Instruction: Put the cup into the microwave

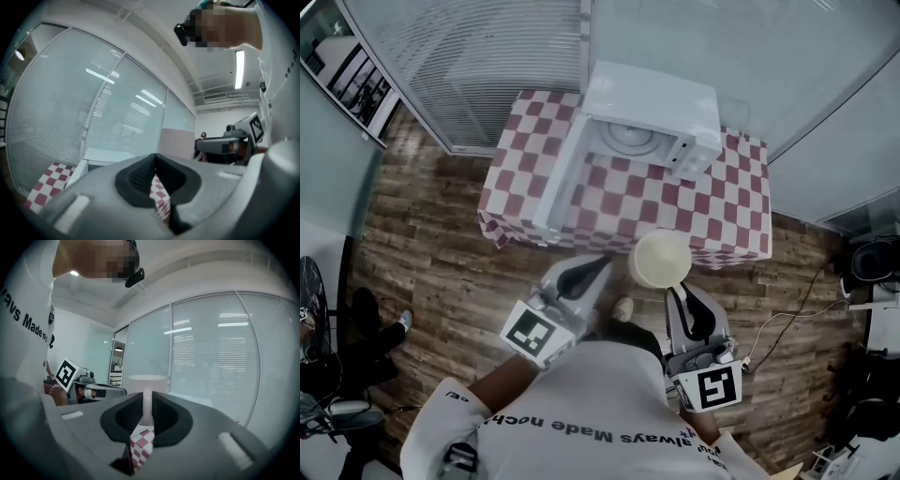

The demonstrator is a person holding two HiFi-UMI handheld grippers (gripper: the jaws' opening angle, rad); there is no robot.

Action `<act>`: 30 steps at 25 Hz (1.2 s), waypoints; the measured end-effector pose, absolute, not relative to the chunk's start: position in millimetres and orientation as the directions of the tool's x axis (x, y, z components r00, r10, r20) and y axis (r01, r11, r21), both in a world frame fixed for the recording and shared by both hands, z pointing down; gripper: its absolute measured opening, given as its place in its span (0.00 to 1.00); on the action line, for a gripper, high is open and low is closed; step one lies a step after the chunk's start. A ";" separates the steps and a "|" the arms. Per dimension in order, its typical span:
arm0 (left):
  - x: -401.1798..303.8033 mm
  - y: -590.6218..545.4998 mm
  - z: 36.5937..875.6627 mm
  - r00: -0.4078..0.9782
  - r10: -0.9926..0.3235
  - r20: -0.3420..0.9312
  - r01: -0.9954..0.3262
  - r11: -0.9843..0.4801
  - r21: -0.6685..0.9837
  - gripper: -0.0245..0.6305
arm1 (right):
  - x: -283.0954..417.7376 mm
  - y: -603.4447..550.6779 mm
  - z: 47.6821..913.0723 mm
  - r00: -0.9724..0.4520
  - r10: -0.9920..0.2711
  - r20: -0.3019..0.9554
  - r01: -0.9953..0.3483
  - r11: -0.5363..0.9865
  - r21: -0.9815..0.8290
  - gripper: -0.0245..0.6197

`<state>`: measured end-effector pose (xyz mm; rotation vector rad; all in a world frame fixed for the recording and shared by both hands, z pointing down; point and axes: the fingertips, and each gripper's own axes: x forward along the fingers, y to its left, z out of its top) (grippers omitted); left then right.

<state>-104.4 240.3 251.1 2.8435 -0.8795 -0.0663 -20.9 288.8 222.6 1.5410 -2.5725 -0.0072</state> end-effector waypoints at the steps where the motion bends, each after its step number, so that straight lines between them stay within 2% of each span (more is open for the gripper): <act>1: -105.1 237.4 251.5 0.827 -0.563 0.006 -0.555 -0.814 0.173 0.04 | -21.8 285.3 223.1 -0.463 -0.878 0.119 -0.878 0.473 0.075 0.10; 16: -87.9 189.1 249.0 0.841 -0.541 0.005 -0.536 -0.832 0.145 0.04 | -7.9 238.3 225.1 -0.458 -0.884 0.090 -0.882 0.465 0.080 0.10; 30: -20.4 100.5 247.9 0.827 -0.562 0.020 -0.559 -0.818 0.135 0.04 | 60.0 148.7 225.5 -0.490 -0.869 0.074 -0.866 0.495 0.073 0.10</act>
